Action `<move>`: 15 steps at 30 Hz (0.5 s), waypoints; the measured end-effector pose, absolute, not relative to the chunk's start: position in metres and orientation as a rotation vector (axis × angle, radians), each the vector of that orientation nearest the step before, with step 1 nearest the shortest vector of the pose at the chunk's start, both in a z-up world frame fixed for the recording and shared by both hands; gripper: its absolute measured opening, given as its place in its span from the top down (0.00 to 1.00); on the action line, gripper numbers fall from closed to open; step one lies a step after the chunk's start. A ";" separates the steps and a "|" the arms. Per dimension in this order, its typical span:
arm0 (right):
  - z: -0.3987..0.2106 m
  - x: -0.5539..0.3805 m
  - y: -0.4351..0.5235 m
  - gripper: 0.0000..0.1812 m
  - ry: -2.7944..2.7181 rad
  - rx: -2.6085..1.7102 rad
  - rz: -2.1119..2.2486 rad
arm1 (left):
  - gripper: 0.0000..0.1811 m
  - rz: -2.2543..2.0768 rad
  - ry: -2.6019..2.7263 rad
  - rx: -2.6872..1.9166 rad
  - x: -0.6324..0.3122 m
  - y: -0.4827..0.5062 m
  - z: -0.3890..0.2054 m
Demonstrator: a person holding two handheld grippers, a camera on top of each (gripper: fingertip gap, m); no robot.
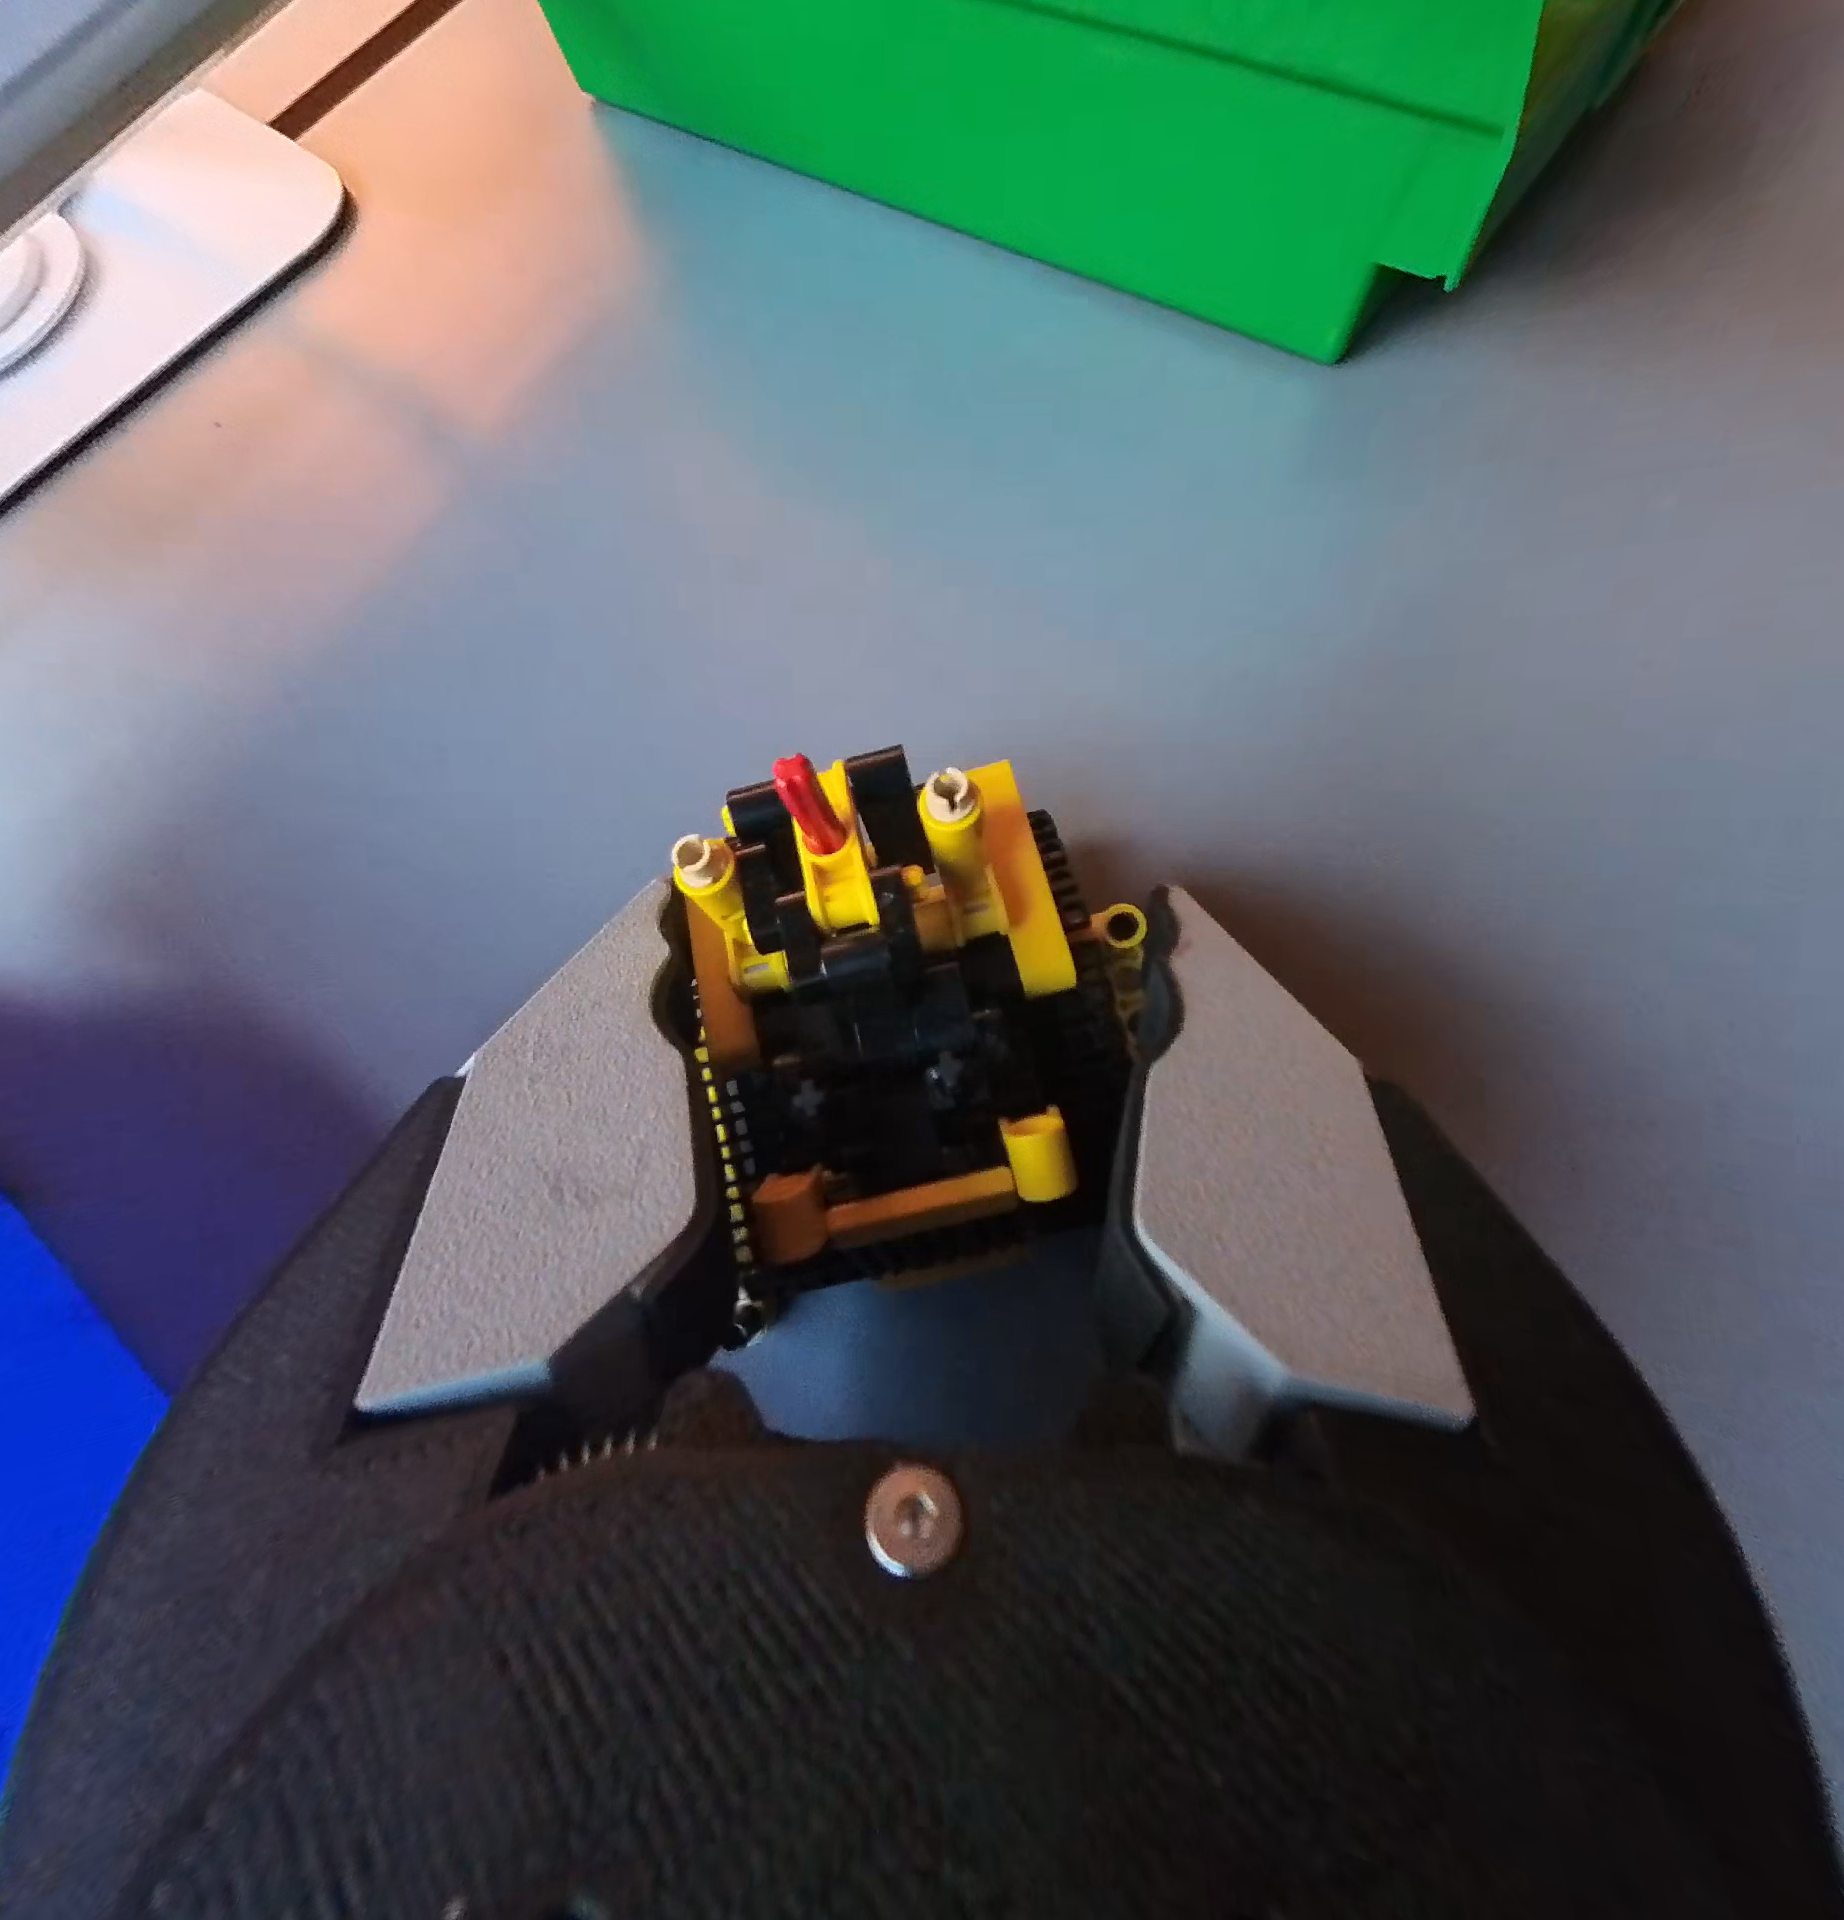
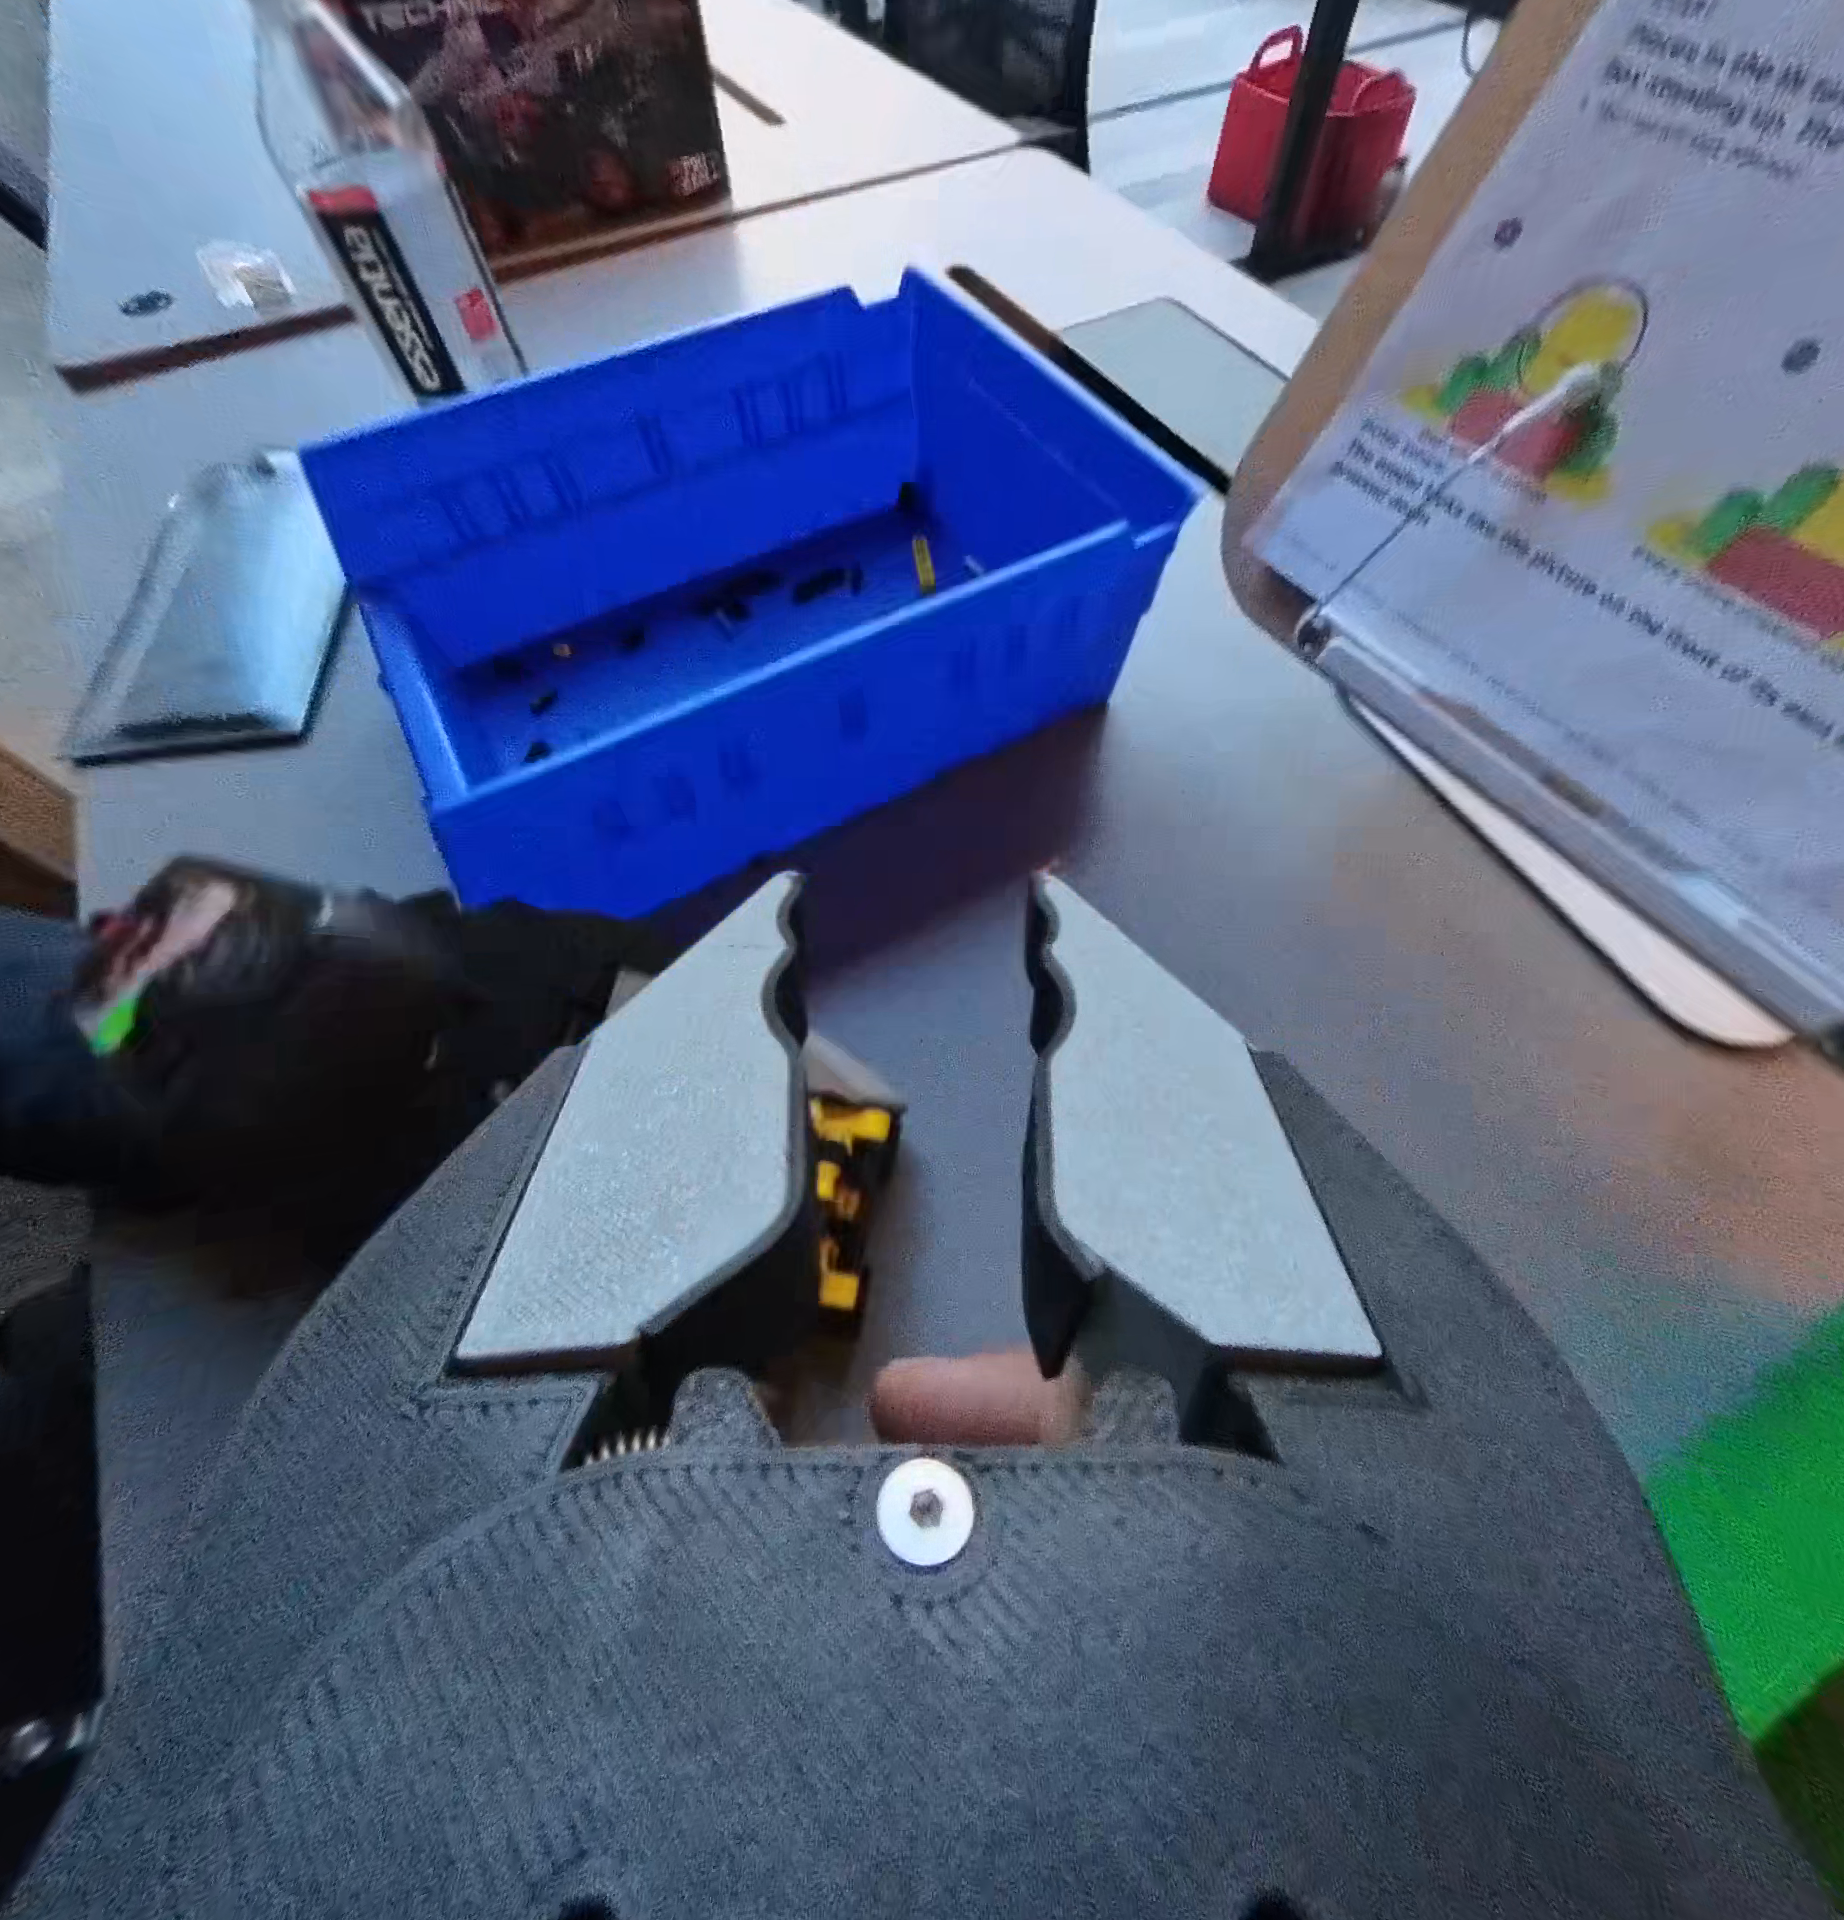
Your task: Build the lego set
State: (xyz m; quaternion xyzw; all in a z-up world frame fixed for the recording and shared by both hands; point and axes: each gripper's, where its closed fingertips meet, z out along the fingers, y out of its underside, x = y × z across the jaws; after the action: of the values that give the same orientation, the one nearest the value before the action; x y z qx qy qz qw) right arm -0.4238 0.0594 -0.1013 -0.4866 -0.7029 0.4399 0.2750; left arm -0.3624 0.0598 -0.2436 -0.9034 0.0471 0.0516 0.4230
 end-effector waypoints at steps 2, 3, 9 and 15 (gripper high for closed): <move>-0.129 -0.396 0.059 0.81 -1.893 -1.315 1.189 | 0.54 0.135 0.120 -2.258 -0.362 0.058 -0.243; -0.143 -0.386 0.059 0.82 -1.890 -1.322 1.173 | 0.54 0.137 0.119 -2.255 -0.362 0.057 -0.242; -0.203 -0.363 0.043 0.90 -2.028 -1.311 1.058 | 0.54 0.136 0.111 -2.258 -0.363 0.058 -0.243; -0.207 -0.364 0.046 0.93 -2.043 -1.258 1.071 | 0.54 0.115 0.102 -2.256 -0.364 0.059 -0.243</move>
State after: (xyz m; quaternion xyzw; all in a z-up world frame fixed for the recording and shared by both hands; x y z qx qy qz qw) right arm -0.3639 0.0464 -0.2072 -0.4631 -0.7521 0.3943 0.2539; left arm -0.3640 0.0586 -0.2430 -0.9026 0.0409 0.0458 0.4261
